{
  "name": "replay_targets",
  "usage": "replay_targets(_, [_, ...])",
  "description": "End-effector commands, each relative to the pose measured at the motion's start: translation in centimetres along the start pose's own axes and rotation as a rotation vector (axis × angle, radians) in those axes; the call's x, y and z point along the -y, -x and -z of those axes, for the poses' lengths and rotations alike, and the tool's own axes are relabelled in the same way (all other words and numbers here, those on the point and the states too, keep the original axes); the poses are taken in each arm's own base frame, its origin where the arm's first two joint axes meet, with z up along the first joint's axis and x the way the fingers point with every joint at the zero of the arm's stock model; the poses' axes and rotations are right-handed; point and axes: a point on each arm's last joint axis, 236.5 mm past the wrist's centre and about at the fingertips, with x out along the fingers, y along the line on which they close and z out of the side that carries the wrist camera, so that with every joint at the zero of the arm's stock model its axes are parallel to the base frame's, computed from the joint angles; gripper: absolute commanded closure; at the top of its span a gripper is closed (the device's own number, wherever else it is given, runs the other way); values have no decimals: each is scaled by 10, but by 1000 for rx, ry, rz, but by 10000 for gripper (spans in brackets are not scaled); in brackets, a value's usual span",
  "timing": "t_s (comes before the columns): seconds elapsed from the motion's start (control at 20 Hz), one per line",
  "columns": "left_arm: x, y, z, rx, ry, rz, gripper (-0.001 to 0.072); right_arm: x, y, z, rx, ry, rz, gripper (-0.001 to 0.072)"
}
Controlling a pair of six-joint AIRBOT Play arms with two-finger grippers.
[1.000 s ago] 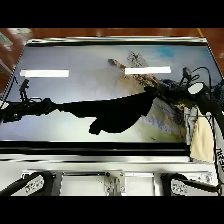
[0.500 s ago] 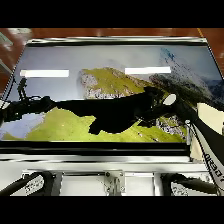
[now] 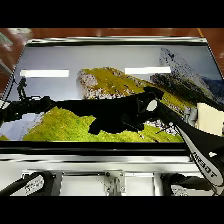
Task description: Fold the shirts.
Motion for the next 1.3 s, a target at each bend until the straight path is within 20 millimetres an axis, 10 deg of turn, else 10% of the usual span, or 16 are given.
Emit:
replay_targets(0.0, [0,0,0,0,-8,0,674,1,-14,-1,4,-34,13,81])
replay_targets(0.4, [0,0,-1,2,-15,1,674,6,-21,-22,79,-116,14,166])
replay_targets(0.5, [1,0,-1,3,-14,2,674,10,-26,-22,70,-131,22,327])
replay_targets(0.6, [1,0,-1,4,-31,5,674,10,-26,-24,76,-134,22,342])
replay_targets(0.7, [1,0,-1,5,-57,4,674,10,-25,-23,75,-132,21,620])
replay_targets(0.85, [4,3,-6,16,-72,6,674,-9,-5,-22,98,7,-5,650])
replay_targets(1.05, [67,52,-71,218,-152,100,674,-59,99,-5,199,477,53,651])
replay_targets(1.25, [190,208,-167,702,-377,182,674,-145,296,40,629,778,52,651])
